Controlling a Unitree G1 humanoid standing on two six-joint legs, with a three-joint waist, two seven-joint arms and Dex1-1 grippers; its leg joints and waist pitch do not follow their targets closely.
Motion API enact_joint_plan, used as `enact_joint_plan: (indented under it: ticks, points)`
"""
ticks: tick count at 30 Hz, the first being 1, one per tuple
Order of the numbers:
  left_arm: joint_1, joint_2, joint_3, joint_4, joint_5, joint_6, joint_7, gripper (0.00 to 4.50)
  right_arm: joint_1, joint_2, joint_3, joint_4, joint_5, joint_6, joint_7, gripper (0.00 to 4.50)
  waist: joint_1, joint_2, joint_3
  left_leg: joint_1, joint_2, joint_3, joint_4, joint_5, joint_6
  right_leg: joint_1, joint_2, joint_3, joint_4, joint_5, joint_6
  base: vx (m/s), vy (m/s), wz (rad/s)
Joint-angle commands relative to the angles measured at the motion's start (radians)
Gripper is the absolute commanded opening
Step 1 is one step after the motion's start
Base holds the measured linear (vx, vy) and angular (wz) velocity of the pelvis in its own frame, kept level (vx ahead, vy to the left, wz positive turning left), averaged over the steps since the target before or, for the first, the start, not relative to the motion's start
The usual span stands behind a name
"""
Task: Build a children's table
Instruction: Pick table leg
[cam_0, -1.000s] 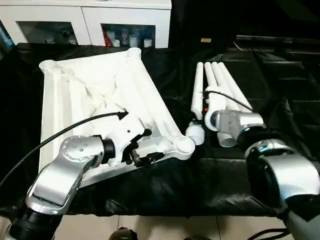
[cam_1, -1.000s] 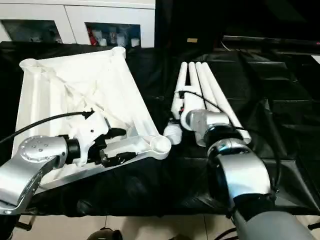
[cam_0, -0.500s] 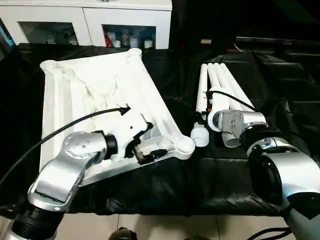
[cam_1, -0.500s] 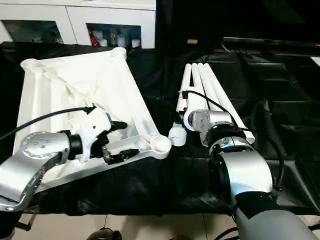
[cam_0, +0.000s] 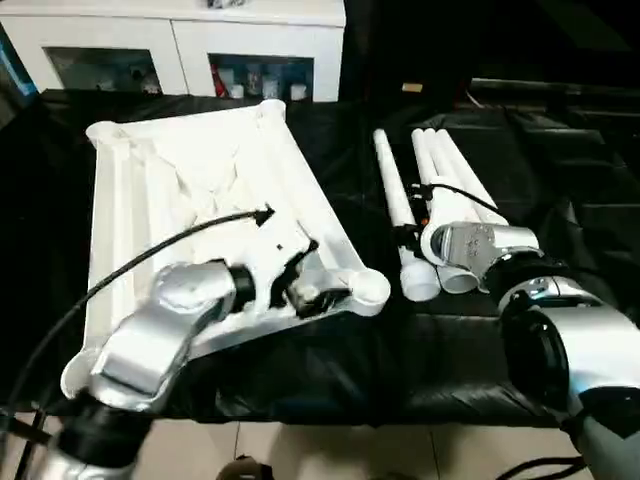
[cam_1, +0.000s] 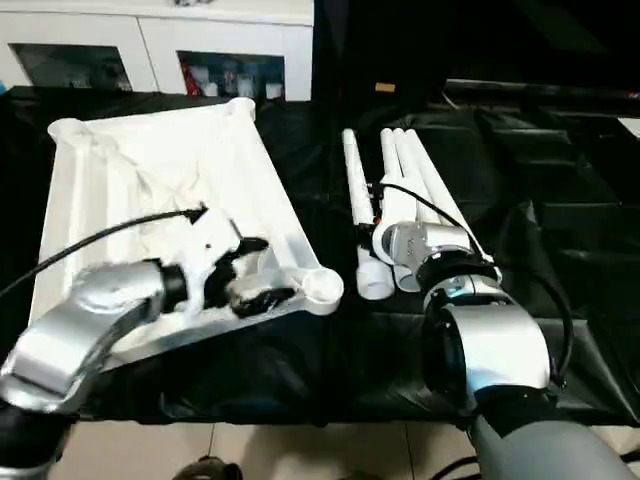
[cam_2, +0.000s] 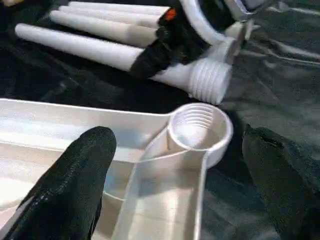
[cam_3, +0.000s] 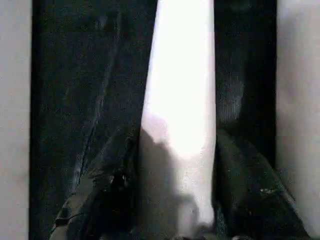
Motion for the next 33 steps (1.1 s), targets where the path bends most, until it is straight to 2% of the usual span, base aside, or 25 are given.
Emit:
enact_joint_plan:
  ticks: [1,6,9,11,12,13,14,15,16,17,18,19,21,22,23,24,25,26,27,28,29,30,33]
  points:
    - [-0.023,-0.016,0.011,0.025,0.016,0.018,0.037,4.50,0.033,0.008,-0.025,-0.005,0.012,-0.051,0.016,1.86,0.002,0.010,-0.084,0.023,0.055,-0.018,-0.065,-0.050,0.019,0.044,-0.061,0.038,-0.055,0.095,-0.301,0.000,0.000,0.00]
    - [-0.041,-0.055,0.035,0.047,0.003,0.043,0.074,4.50,0.029,0.009,-0.069,-0.027,0.058,-0.074,0.048,1.85,0.003,0.006,-0.087,0.024,0.056,-0.017,-0.065,-0.051,0.022,0.046,-0.060,0.037,-0.054,0.104,-0.308,0.000,0.000,0.00]
    - [-0.077,-0.129,0.101,0.090,-0.031,0.027,0.152,4.50,0.025,-0.001,-0.101,-0.070,0.096,-0.063,0.107,1.84,0.004,0.004,-0.089,0.021,0.055,-0.015,-0.061,-0.026,0.042,0.048,-0.061,0.037,-0.052,0.138,-0.318,0.000,0.000,0.00]
    - [-0.110,-0.202,0.169,0.109,-0.083,0.042,0.205,4.50,0.032,-0.008,-0.119,-0.127,0.133,-0.034,0.170,1.84,0.009,0.003,-0.094,0.022,0.054,-0.014,-0.055,-0.006,0.065,0.050,-0.060,0.038,-0.050,0.193,-0.331,0.000,0.000,0.00]
    - [-0.126,-0.234,0.198,0.117,-0.108,0.050,0.228,4.50,0.042,-0.009,-0.125,-0.165,0.153,-0.019,0.207,1.84,0.010,0.001,-0.096,0.019,0.056,-0.015,-0.054,0.020,0.082,0.052,-0.059,0.036,-0.044,0.232,-0.338,0.000,0.000,0.00]
    - [-0.158,-0.294,0.247,0.130,-0.154,0.064,0.270,4.50,0.095,-0.010,-0.119,-0.306,0.199,0.025,0.286,1.84,0.014,-0.001,-0.098,0.019,0.056,-0.016,-0.052,0.030,0.092,0.051,-0.059,0.035,-0.043,0.247,-0.341,0.000,0.000,0.00]
    - [-0.164,-0.305,0.255,0.132,-0.162,0.067,0.277,4.50,0.106,-0.009,-0.118,-0.333,0.207,0.033,0.301,1.84,0.021,-0.004,-0.095,0.016,0.054,-0.014,-0.049,0.039,0.114,0.054,-0.058,0.037,-0.043,0.283,-0.334,0.000,0.000,0.00]
    - [-0.181,-0.333,0.274,0.139,-0.180,0.073,0.297,4.50,0.137,-0.011,-0.111,-0.411,0.231,0.062,0.340,1.84,0.024,-0.005,-0.097,0.017,0.059,-0.016,-0.049,0.046,0.123,0.054,-0.062,0.037,-0.042,0.290,-0.336,0.000,0.000,0.00]
    - [-0.208,-0.375,0.304,0.149,-0.216,0.091,0.318,4.50,0.202,-0.014,-0.092,-0.556,0.274,0.111,0.392,1.84,0.033,-0.006,-0.096,0.016,0.055,-0.015,-0.048,0.060,0.136,0.054,-0.059,0.036,-0.042,0.296,-0.327,0.000,0.000,0.00]
    - [-0.212,-0.382,0.309,0.150,-0.222,0.094,0.320,4.50,0.212,-0.014,-0.089,-0.578,0.281,0.117,0.400,1.84,0.038,-0.008,-0.097,0.017,0.058,-0.017,-0.047,0.059,0.141,0.053,-0.062,0.036,-0.044,0.289,-0.326,0.000,0.000,0.00]
    - [-0.229,-0.408,0.324,0.159,-0.240,0.109,0.335,4.50,0.266,-0.017,-0.073,-0.689,0.317,0.136,0.435,1.84,0.038,-0.010,-0.097,0.016,0.058,-0.018,-0.048,0.059,0.142,0.053,-0.063,0.035,-0.044,0.276,-0.326,0.000,0.000,0.00]
    - [-0.242,-0.427,0.332,0.167,-0.256,0.115,0.341,4.50,0.306,-0.021,-0.061,-0.769,0.346,0.151,0.461,1.83,0.046,-0.002,-0.095,0.020,0.059,-0.017,-0.048,0.041,0.136,0.048,-0.063,0.035,-0.050,0.238,-0.318,0.000,0.000,0.00]
    - [-0.276,-0.481,0.370,0.190,-0.307,0.140,0.364,4.50,0.399,-0.037,-0.048,-0.934,0.422,0.187,0.519,1.83,0.049,-0.007,-0.092,0.019,0.059,-0.018,-0.052,0.033,0.127,0.051,-0.061,0.037,-0.054,0.214,-0.302,0.000,0.000,0.00]
    - [-0.310,-0.525,0.404,0.214,-0.357,0.159,0.386,4.50,0.469,-0.051,-0.047,-1.050,0.484,0.216,0.558,1.83,0.059,-0.003,-0.090,0.023,0.061,-0.017,-0.052,0.022,0.120,0.050,-0.063,0.039,-0.057,0.205,-0.295,0.000,0.000,0.00]
    - [-0.325,-0.540,0.415,0.223,-0.375,0.165,0.393,4.50,0.494,-0.054,-0.052,-1.091,0.506,0.234,0.569,1.83,0.066,-0.006,-0.091,0.027,0.066,-0.019,-0.054,-0.003,0.118,0.046,-0.066,0.039,-0.059,0.185,-0.299,0.000,0.000,0.00]
    - [-0.331,-0.544,0.416,0.226,-0.383,0.166,0.391,4.50,0.505,-0.055,-0.055,-1.108,0.513,0.245,0.572,1.83,0.066,-0.005,-0.090,0.020,0.062,-0.022,-0.056,-0.003,0.115,0.051,-0.066,0.037,-0.058,0.170,-0.296,0.000,0.000,0.00]
    - [-0.336,-0.547,0.417,0.228,-0.388,0.167,0.390,4.50,0.512,-0.056,-0.057,-1.120,0.519,0.253,0.574,1.83,0.066,-0.002,-0.089,0.025,0.063,-0.021,-0.059,-0.027,0.102,0.044,-0.065,0.036,-0.065,0.119,-0.290,0.000,0.000,0.00]
    - [-0.339,-0.549,0.416,0.229,-0.393,0.168,0.387,4.50,0.521,-0.057,-0.058,-1.136,0.524,0.260,0.576,1.83,0.061,-0.005,-0.086,0.020,0.062,-0.023,-0.063,-0.049,0.084,0.048,-0.066,0.035,-0.070,0.067,-0.282,0.000,0.000,0.00]
    - [-0.346,-0.556,0.409,0.233,-0.400,0.176,0.381,4.50,0.554,-0.057,-0.063,-1.193,0.546,0.286,0.581,1.83,0.058,0.002,-0.081,0.023,0.060,-0.021,-0.066,-0.084,0.064,0.044,-0.066,0.037,-0.079,0.009,-0.269,0.000,0.000,0.00]
    - [-0.347,-0.559,0.401,0.235,-0.399,0.184,0.377,4.50,0.574,-0.054,-0.066,-1.230,0.559,0.300,0.582,1.83,0.059,0.010,-0.081,0.026,0.061,-0.022,-0.067,-0.098,0.055,0.043,-0.067,0.038,-0.082,-0.011,-0.259,0.000,0.000,0.00]
    - [-0.347,-0.560,0.395,0.237,-0.397,0.189,0.374,4.50,0.587,-0.052,-0.068,-1.254,0.568,0.309,0.582,1.83,0.054,0.004,-0.081,0.025,0.061,-0.024,-0.070,-0.114,0.044,0.044,-0.065,0.038,-0.085,-0.029,-0.246,0.000,0.000,0.00]
    - [-0.345,-0.568,0.389,0.230,-0.405,0.191,0.370,4.50,0.603,-0.049,-0.065,-1.283,0.565,0.316,0.573,1.83,0.054,0.009,-0.081,0.025,0.062,-0.025,-0.072,-0.115,0.033,0.042,-0.065,0.038,-0.087,-0.035,-0.235,0.000,0.000,0.00]
    - [-0.348,-0.581,0.392,0.205,-0.438,0.207,0.363,4.50,0.620,-0.049,-0.060,-1.310,0.559,0.325,0.561,1.83,0.052,0.007,-0.081,0.022,0.060,-0.026,-0.074,-0.125,0.017,0.042,-0.066,0.037,-0.088,-0.053,-0.233,0.000,0.000,0.00]
